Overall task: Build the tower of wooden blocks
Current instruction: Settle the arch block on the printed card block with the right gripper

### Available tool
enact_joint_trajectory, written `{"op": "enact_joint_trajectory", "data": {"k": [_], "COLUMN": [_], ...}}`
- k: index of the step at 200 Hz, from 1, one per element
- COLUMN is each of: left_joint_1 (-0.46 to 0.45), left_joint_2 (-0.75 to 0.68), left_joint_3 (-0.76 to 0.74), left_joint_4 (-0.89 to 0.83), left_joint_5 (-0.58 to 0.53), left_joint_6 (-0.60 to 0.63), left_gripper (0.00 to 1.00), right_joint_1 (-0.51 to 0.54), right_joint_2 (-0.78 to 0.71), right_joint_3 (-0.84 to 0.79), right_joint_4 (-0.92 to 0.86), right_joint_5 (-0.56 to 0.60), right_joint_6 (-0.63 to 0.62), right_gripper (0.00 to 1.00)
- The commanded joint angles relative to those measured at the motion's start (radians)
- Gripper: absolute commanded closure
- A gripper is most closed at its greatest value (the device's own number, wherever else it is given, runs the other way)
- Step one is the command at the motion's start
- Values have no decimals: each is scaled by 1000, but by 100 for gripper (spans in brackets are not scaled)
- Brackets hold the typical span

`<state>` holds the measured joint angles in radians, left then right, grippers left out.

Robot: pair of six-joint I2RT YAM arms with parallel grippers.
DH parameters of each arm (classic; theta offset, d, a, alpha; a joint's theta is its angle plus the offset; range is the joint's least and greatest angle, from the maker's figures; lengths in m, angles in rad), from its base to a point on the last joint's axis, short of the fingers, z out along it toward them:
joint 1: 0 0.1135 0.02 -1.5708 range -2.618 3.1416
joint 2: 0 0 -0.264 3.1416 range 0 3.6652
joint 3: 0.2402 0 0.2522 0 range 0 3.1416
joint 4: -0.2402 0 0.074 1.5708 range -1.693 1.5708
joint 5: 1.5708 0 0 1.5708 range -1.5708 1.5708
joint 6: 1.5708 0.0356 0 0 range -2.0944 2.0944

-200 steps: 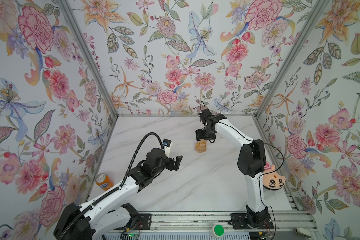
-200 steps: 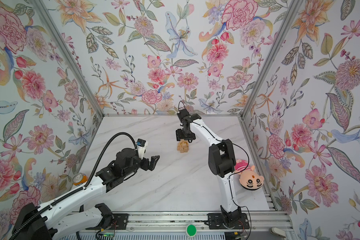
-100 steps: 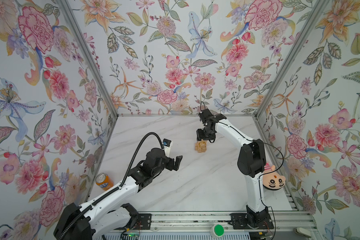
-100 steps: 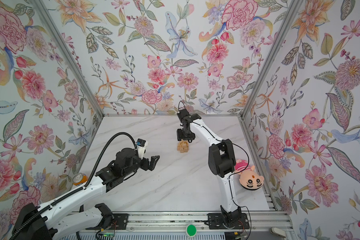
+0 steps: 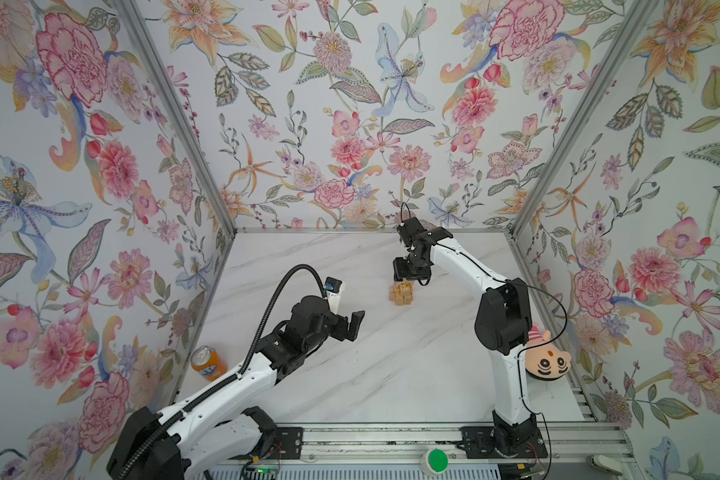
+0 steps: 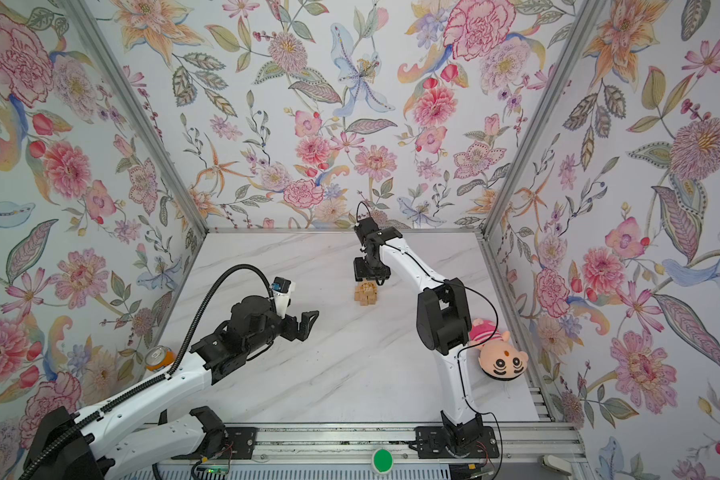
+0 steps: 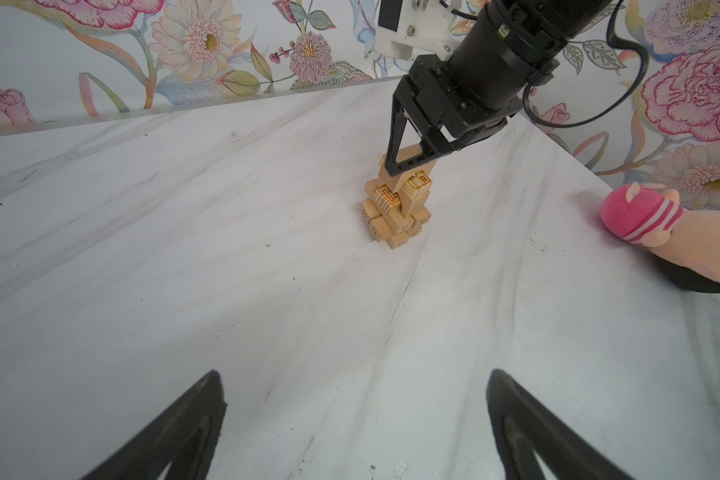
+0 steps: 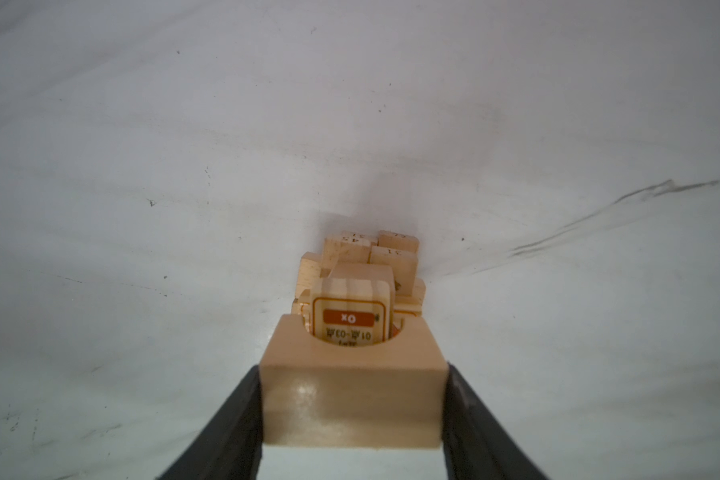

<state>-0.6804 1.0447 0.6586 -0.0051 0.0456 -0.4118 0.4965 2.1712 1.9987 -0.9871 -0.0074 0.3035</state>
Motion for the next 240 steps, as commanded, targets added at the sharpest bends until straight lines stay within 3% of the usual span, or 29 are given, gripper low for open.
{"op": "enact_joint_trajectory", "data": {"k": [1,240], "left_joint_1": [15,35], "left_joint_2": [-19,-65], "left_joint_3": [-17,-58], "left_joint_4": [11,10], "left_joint_5": [5,16], "left_joint_6": [-10,-13], "left_gripper": [1,1], "right_joint_1": [10,46], "right_joint_2": [-12,50], "right_joint_3": [38,100], "right_joint_4": [-36,-97], "right_joint_5": [23,118], "right_joint_6": [8,24], "right_gripper": [47,47]}}
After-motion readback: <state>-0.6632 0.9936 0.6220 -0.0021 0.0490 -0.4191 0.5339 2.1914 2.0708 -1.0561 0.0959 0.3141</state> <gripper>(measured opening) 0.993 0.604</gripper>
